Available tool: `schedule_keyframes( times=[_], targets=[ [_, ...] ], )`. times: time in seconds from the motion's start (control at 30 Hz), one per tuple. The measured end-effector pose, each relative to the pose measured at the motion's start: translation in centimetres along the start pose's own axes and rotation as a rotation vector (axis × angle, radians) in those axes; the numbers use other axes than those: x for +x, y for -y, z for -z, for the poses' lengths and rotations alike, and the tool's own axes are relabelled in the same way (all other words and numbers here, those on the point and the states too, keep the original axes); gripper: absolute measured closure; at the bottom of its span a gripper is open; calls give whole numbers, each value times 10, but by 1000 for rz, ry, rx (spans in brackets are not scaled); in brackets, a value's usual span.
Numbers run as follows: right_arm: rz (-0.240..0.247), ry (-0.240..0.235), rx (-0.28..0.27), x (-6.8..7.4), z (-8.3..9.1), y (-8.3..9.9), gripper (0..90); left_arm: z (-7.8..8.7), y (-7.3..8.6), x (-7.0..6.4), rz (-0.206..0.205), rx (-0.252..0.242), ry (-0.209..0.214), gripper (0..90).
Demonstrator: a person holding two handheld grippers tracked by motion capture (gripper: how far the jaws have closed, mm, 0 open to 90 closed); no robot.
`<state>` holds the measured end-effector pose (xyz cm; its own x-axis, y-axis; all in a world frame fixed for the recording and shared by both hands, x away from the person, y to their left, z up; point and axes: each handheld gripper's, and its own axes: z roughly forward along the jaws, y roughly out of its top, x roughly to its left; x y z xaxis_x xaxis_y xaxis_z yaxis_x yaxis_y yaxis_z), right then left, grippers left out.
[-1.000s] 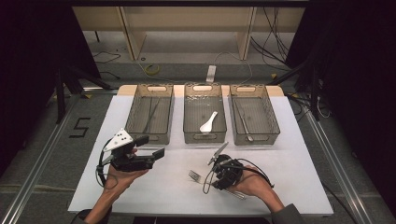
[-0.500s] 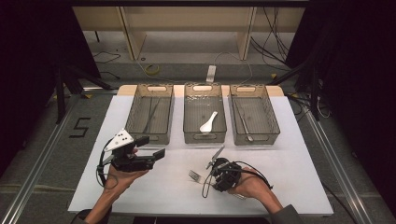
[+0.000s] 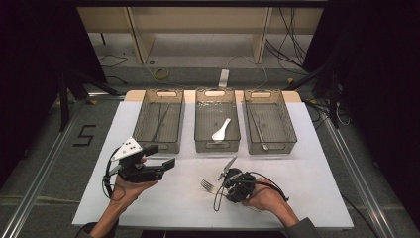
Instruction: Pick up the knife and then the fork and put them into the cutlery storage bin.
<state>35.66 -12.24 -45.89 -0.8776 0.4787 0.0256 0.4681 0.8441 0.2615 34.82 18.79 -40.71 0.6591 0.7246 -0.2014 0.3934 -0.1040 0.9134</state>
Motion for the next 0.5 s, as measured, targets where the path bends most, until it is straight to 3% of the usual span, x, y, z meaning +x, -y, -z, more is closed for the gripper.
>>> schedule_keyframes(
  times=[0.23, 0.5],
  targets=[
    [-7, 5, 5, -1, 0, -1, 830, 0, 0, 0, -4, 2, 1, 163],
    [55, 36, 2, 4, 0, -2, 851, 0, 0, 0, -7, 2, -1, 163]
  ],
)
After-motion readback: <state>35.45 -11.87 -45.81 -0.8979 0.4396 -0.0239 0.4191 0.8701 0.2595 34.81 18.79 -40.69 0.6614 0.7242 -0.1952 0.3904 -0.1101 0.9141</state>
